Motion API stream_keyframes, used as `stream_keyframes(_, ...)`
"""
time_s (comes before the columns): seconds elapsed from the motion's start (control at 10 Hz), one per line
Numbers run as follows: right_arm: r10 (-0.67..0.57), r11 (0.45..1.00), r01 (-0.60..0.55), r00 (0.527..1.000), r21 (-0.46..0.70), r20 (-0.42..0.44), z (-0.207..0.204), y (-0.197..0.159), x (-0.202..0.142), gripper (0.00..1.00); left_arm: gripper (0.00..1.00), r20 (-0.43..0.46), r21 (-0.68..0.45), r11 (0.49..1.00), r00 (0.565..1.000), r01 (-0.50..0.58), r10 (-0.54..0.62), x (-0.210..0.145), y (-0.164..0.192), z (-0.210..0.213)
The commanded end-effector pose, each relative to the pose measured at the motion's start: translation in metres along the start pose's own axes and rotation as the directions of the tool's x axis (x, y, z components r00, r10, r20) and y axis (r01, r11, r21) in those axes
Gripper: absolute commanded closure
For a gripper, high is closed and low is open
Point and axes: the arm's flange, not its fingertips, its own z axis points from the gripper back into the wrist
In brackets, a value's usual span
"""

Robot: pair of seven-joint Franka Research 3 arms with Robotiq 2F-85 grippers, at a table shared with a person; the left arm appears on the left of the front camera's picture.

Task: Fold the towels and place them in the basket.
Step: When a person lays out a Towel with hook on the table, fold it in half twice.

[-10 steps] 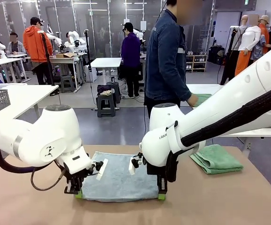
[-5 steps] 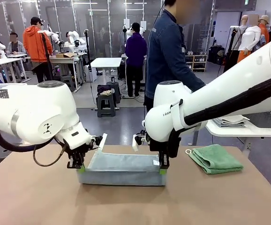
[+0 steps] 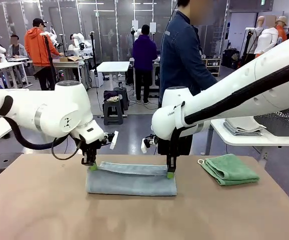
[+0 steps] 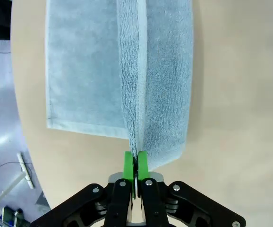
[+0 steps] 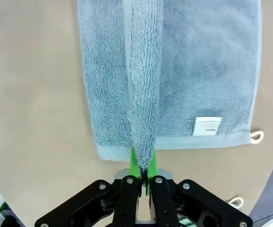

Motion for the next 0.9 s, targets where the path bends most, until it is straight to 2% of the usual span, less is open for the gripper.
stream_keyframes(0.0, -0.021, 1.0, 0.022, 0.999, 0.018, -0.027, 0.004, -0.019, 0.003, 0.94, 0.96, -0.043, -0.018, 1.0, 0.999, -0.021, 0.02, 0.004, 0.019, 0.003)
stream_keyframes(0.2, -0.028, 1.0, 0.029, 0.999, 0.011, -0.03, 0.006, -0.039, 0.0, 0.94, 0.96, -0.018, -0.044, 0.999, 1.0, 0.007, -0.007, 0.004, 0.04, -0.005)
stream_keyframes(0.5, -0.081, 0.997, 0.081, 0.996, -0.002, -0.022, -0.004, -0.066, -0.001, 0.94, 0.96, -0.039, -0.046, 0.999, 0.999, -0.006, 0.004, 0.012, 0.07, -0.027)
stream_keyframes(0.8, -0.095, 0.995, 0.095, 0.995, 0.029, 0.002, -0.018, -0.072, -0.005, 0.94, 0.96, -0.037, -0.075, 0.997, 0.999, -0.015, 0.013, 0.008, 0.082, -0.042)
